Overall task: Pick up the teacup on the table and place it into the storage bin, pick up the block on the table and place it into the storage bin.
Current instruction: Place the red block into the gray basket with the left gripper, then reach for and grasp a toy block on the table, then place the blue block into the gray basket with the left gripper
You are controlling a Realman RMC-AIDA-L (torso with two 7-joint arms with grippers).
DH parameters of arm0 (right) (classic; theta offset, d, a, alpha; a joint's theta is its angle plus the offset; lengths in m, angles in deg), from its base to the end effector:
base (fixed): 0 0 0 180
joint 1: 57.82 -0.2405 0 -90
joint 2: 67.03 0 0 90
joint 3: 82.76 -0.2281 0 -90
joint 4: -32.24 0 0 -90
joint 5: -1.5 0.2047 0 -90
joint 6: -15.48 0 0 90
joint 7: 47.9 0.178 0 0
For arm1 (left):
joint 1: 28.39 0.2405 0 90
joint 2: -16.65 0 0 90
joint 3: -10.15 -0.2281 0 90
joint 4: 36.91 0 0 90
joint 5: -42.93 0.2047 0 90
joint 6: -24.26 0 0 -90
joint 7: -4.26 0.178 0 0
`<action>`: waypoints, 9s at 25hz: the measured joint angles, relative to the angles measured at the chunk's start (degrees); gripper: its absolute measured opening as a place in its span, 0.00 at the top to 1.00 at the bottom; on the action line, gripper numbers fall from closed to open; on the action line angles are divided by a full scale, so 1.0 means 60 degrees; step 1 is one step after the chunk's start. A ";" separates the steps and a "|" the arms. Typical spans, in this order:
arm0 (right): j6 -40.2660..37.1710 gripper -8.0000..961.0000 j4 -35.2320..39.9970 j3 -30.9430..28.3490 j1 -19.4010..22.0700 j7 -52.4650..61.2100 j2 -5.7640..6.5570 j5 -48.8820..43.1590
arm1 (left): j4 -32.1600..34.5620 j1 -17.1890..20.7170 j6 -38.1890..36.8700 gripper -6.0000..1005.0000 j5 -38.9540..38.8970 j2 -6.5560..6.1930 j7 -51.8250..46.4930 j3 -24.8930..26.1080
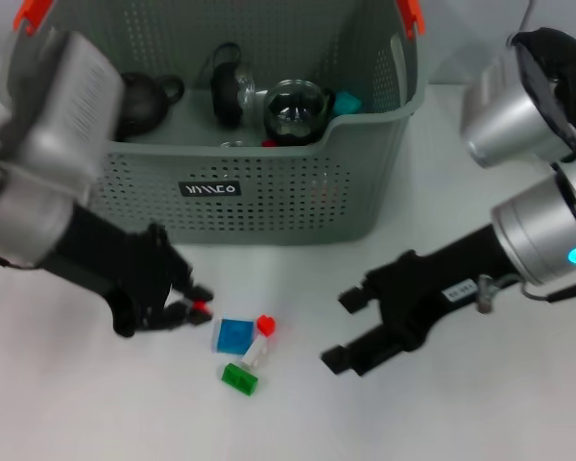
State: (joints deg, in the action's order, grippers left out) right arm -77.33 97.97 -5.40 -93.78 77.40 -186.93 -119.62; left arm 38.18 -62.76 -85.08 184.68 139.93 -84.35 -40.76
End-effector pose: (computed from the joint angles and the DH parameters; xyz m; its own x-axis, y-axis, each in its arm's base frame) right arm 0.1276 0.3035 -0.0571 0.8953 -0.4443 0.0316 -0.4453 -0.8921 0.0768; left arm -0.1813 0.3040 0.0137 0.9941 0.0465 -0.0983 0.0429 -0.9983 -0.0388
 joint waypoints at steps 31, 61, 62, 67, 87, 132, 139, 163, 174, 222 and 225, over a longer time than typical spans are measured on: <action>-0.1100 0.03 -0.0773 -0.1133 0.0349 -0.1704 0.0207 -0.0278 | -0.3069 -0.2020 0.6821 0.75 -0.3417 -0.1008 -0.4439 0.0778; -0.0802 0.03 -0.1448 -0.1675 0.0084 -0.1569 0.0131 -0.0278 | 0.1457 0.0808 -0.0535 0.07 -0.4217 -0.0513 -0.1877 0.0744; -0.0798 0.03 -0.1477 -0.1686 0.0084 -0.1521 0.0130 -0.0278 | 0.1421 0.0909 -0.0559 0.08 -0.4050 -0.0479 -0.1589 0.0714; -0.0762 0.03 -0.1520 -0.1762 0.0109 -0.1367 0.0086 -0.0278 | 0.1193 0.0982 -0.0166 0.08 -0.2454 -0.0306 -0.0770 0.0225; -0.0458 0.03 -0.1647 -0.1793 0.0090 -0.0975 0.0032 -0.0276 | 0.0336 0.0944 0.3478 0.10 0.1021 0.0176 -0.0695 -0.3707; -0.0278 0.03 -0.1889 -0.1791 0.0061 -0.0917 0.0003 -0.0207 | -0.0415 0.0864 0.4953 0.15 0.1801 0.0239 -0.0949 -0.5863; -0.0278 0.03 -0.1889 -0.1791 0.0078 -0.0930 0.0003 -0.0240 | -0.0503 0.0744 0.5065 0.15 0.1781 0.0239 -0.1123 -0.6151; -0.0240 0.03 -0.1889 -0.1791 0.0122 -0.0947 0.0002 -0.0263 | -0.0762 0.0376 0.4978 0.42 0.1913 0.0194 -0.1523 -0.6687; -0.0115 0.03 -0.1895 -0.1791 0.0137 -0.0981 0.0002 -0.0262 | -0.0872 0.0165 0.4834 0.43 0.2125 0.0185 -0.1670 -0.6856; -0.0002 0.03 -0.2219 -0.1813 0.0172 -0.1286 0.0088 -0.0216 | -0.0959 -0.0628 0.3841 0.59 0.2155 0.0196 -0.2056 -0.6302; -0.0016 0.03 -0.2246 -0.1895 0.0165 -0.1351 0.0089 -0.0221 | -0.0513 -0.0554 0.3310 0.59 0.1965 0.0190 -0.2054 -0.5562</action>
State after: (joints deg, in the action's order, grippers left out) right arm -77.43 84.50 -16.77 -92.79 69.30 -186.39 -120.95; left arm 35.10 -66.09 -65.22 196.47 141.07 -96.68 -74.13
